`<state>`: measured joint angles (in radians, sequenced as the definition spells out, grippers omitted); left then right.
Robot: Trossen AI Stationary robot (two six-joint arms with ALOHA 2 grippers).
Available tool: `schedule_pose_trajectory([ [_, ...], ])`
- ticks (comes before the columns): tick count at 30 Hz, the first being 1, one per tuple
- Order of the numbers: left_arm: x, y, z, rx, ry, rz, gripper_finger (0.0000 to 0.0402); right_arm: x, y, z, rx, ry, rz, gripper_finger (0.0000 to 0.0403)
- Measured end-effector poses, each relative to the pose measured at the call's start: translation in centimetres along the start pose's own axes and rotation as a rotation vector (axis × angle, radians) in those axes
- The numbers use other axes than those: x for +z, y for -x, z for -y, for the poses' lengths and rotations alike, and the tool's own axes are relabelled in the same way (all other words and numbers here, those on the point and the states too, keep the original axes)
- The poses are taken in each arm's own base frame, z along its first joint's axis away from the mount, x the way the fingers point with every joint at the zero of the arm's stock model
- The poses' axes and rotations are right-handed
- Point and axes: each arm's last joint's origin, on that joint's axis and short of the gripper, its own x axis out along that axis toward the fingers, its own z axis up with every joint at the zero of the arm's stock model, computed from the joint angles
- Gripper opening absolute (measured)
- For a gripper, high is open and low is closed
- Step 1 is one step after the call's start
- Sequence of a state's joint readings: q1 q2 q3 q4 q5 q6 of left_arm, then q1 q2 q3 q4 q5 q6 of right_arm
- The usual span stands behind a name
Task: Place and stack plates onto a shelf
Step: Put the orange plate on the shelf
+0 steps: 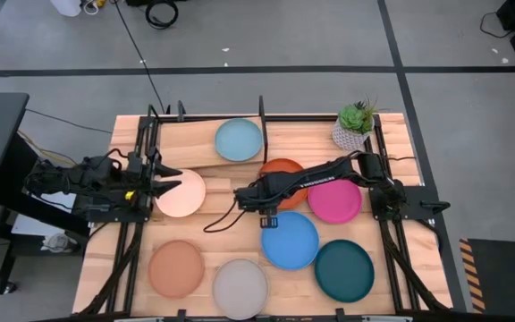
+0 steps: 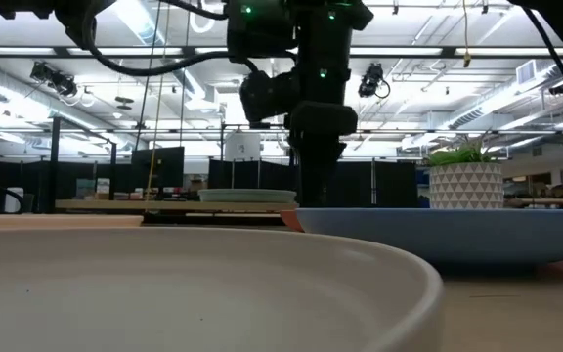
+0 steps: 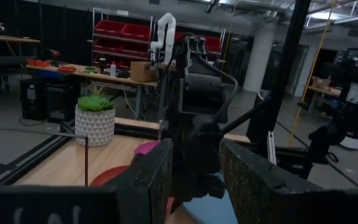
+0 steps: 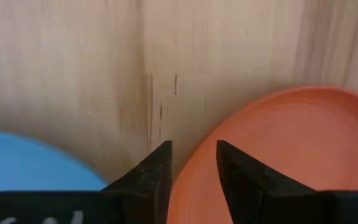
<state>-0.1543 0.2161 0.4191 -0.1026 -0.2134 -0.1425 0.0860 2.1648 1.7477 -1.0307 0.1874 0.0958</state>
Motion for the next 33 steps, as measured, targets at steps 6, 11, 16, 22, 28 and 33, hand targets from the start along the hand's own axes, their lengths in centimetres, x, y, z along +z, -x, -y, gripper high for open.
schedule_pose_trajectory([
  [6, -0.7, 0.0, -0.1, 0.010, -0.010, -0.071, 0.0142, -1.0, -1.8, 1.1, 0.033, -0.059, -0.061, 0.0164],
  [11, -0.8, 0.0, -0.1, 0.012, -0.007, -0.078, 0.0142, -1.5, -2.7, 1.7, 0.037, -0.079, -0.085, 0.0155],
  [16, -0.8, 0.0, -0.1, 0.012, -0.006, -0.079, 0.0142, -1.5, -2.8, 1.7, 0.038, -0.048, -0.084, 0.0108],
  [22, -0.8, 0.0, -0.1, 0.012, -0.006, -0.079, 0.0142, -1.6, -2.4, 1.2, 0.072, -0.025, -0.098, 0.0054],
  [28, -0.8, 0.0, -0.1, 0.012, -0.012, -0.079, 0.0142, -0.7, -0.1, 0.0, 0.121, 0.057, -0.083, 0.0045],
  [33, -0.8, 0.0, -0.1, 0.012, -0.012, -0.082, 0.0142, 0.0, 1.6, -0.6, 0.205, 0.095, -0.052, 0.0041],
])
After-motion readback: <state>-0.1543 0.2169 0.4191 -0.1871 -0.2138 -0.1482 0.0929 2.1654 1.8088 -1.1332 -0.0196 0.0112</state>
